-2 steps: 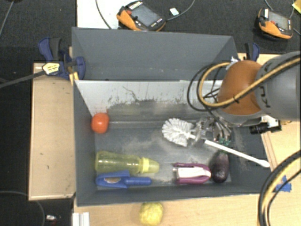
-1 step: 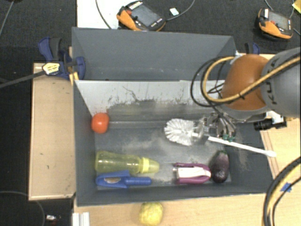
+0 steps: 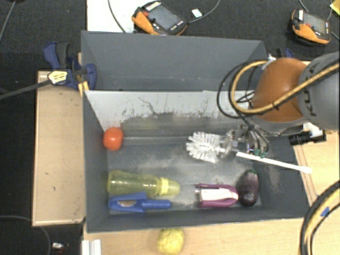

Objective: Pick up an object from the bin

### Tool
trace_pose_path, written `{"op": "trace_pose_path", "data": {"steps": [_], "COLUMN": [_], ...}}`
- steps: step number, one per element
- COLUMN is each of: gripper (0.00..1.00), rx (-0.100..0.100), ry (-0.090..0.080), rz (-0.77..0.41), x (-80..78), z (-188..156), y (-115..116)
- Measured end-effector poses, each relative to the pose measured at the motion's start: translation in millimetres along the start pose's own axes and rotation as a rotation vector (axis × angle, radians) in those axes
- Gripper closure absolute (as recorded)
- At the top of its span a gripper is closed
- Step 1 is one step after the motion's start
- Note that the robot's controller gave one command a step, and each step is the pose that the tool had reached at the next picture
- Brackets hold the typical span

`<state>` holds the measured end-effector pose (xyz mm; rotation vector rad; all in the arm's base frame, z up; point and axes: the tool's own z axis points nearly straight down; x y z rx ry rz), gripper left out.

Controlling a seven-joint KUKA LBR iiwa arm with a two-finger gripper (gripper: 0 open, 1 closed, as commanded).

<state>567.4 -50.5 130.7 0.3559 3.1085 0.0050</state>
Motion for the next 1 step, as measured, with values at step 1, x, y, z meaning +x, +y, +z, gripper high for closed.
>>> {"op": "trace_pose_path", "data": {"steps": [1], "gripper": [1.0], "rx": [0.0], "ry": [0.001], "rz": [-0.002], "x": [0.0], "z": [-22.2], "y": [0.2]}}
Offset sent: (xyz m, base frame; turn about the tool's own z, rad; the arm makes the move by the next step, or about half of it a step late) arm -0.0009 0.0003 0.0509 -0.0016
